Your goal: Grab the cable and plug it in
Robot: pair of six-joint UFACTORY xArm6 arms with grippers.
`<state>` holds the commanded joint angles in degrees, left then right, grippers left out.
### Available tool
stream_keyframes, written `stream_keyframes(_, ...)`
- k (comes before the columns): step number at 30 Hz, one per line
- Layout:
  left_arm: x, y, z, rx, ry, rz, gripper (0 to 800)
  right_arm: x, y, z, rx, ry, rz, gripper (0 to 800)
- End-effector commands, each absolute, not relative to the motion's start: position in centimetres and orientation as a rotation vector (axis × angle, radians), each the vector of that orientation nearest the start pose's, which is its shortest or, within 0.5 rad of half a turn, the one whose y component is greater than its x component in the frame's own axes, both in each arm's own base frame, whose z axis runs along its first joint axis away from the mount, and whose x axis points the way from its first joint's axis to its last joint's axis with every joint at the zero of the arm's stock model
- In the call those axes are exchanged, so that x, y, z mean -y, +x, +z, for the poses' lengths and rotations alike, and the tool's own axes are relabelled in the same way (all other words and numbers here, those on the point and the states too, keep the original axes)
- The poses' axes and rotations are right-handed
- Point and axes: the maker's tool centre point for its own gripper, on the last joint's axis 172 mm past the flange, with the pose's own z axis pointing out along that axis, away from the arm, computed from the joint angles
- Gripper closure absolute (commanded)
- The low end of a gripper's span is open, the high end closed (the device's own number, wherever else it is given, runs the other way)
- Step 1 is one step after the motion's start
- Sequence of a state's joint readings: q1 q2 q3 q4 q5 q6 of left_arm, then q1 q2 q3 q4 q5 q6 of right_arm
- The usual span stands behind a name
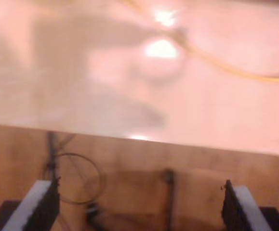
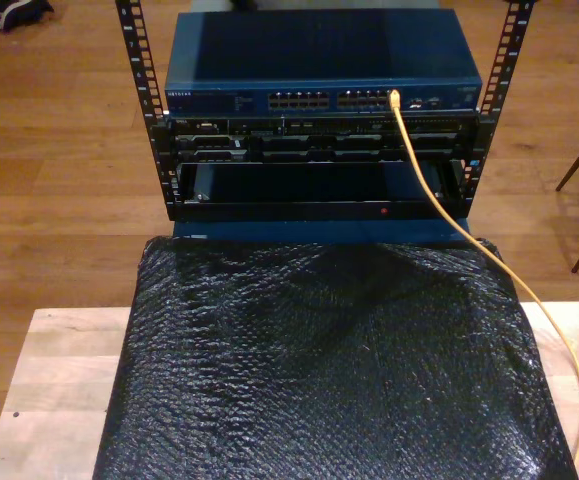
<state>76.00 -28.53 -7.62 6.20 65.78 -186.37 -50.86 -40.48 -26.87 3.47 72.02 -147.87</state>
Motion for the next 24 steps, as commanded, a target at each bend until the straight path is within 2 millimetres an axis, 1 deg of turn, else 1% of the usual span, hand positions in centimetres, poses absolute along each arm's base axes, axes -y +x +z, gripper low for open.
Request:
stream_keyframes(1, -11.2, 0.4, 4.1, -2.782, -2.267, -0.412, 1, 19.2, 15.8, 17.5, -2.388, 2.171, 0.121, 2)
stream_keyframes(3, -11.1, 0.4, 4.1, -2.784, -2.268, -0.416, 1, 19.8, 13.5, 16.5, -2.386, 2.194, 0.144, 2)
stream_keyframes(5, -11.2, 0.4, 4.1, -2.783, -2.267, -0.414, 1, 19.9, 11.7, 15.6, -2.394, 2.206, 0.169, 2)
stream_keyframes(7, -11.2, 0.4, 4.1, -2.782, -2.267, -0.412, 1, 19.7, 10.4, 14.7, -2.416, 2.200, 0.190, 2)
stream_keyframes(11, -11.2, 0.4, 4.1, -2.783, -2.267, -0.414, 1, 19.6, 8.2, 13.7, -2.482, 2.165, 0.193, 2)
stream_keyframes(13, -11.2, 0.4, 4.1, -2.782, -2.267, -0.412, 1, 19.5, 6.9, 13.1, -2.486, 2.188, 0.193, 2)
stream_keyframes(14, -11.2, 0.4, 4.1, -2.782, -2.267, -0.412, 1, 19.6, 6.5, 12.8, -2.469, 2.205, 0.193, 2)
stream_keyframes(17, -11.2, 0.4, 4.1, -2.783, -2.267, -0.414, 1, 20.4, 6.3, 11.9, -2.434, 2.198, 0.157, 2)
stream_keyframes(19, -11.2, 0.4, 4.1, -2.783, -2.267, -0.414, 1, 20.0, 5.9, 10.3, -2.433, 2.195, 0.150, 2)
stream_keyframes(22, -11.2, 0.4, 4.1, -2.783, -2.267, -0.414, 1, 20.3, 4.6, 8.7, -2.456, 2.155, 0.106, 2)
stream_keyframes(24, -11.1, 0.4, 4.1, -2.784, -2.268, -0.416, 1, 19.5, 3.5, 7.5, -2.456, 2.168, 0.121, 2)
